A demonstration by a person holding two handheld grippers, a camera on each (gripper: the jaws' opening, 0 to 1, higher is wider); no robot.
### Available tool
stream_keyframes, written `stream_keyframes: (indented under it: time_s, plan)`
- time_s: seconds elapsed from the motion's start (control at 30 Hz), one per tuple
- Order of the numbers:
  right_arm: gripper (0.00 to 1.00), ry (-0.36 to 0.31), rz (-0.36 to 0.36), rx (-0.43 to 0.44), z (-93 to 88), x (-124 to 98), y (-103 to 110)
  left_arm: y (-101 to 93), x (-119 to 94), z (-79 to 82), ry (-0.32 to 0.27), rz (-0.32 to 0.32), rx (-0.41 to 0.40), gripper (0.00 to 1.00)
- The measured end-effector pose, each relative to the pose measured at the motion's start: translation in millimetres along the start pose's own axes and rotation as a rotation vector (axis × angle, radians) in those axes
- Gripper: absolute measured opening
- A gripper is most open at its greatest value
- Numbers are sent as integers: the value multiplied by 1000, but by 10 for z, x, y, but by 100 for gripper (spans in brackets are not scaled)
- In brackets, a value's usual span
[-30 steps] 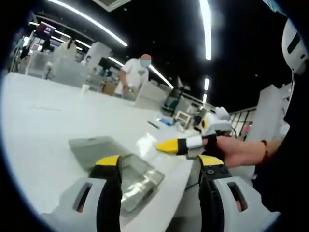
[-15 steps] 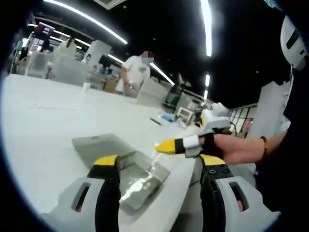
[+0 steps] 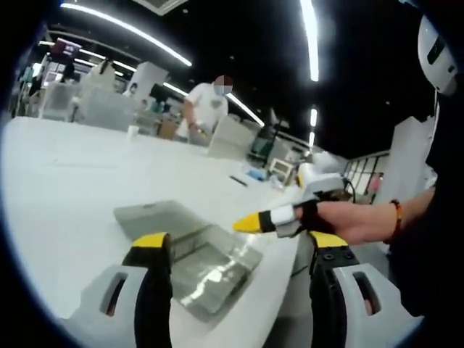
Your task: Insert the divider into the dual guide fixture by aligning both edges with the guide slots and pushing it downward to the bottom, including one-sided entry, uneven engagement, binding, and posture correction.
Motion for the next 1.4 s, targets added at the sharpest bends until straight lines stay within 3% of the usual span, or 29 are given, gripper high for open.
stream_keyframes:
  time_s: [1.07, 1.3, 1.4]
  plan:
    - [0, 38, -48, -54, -87, 132, -67, 115, -69, 14, -16, 45, -47, 77]
    - [0, 69, -64, -165, -63, 134, 26, 111, -58, 6, -10, 44, -52, 77]
    - [0, 72, -57, -166, -55, 135, 47, 110, -55, 2, -10, 42, -53, 77]
Point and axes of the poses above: the point that each gripper's makers call its tool centre point, and the gripper's own axes: x roughly forward along the fingers, y roughly to its left, z roughly out of its top, the point moved 8 cm from there along -x, roughly backward along the fingers, and after that the axes turned 1 degree about x, right-handed, at the moved point
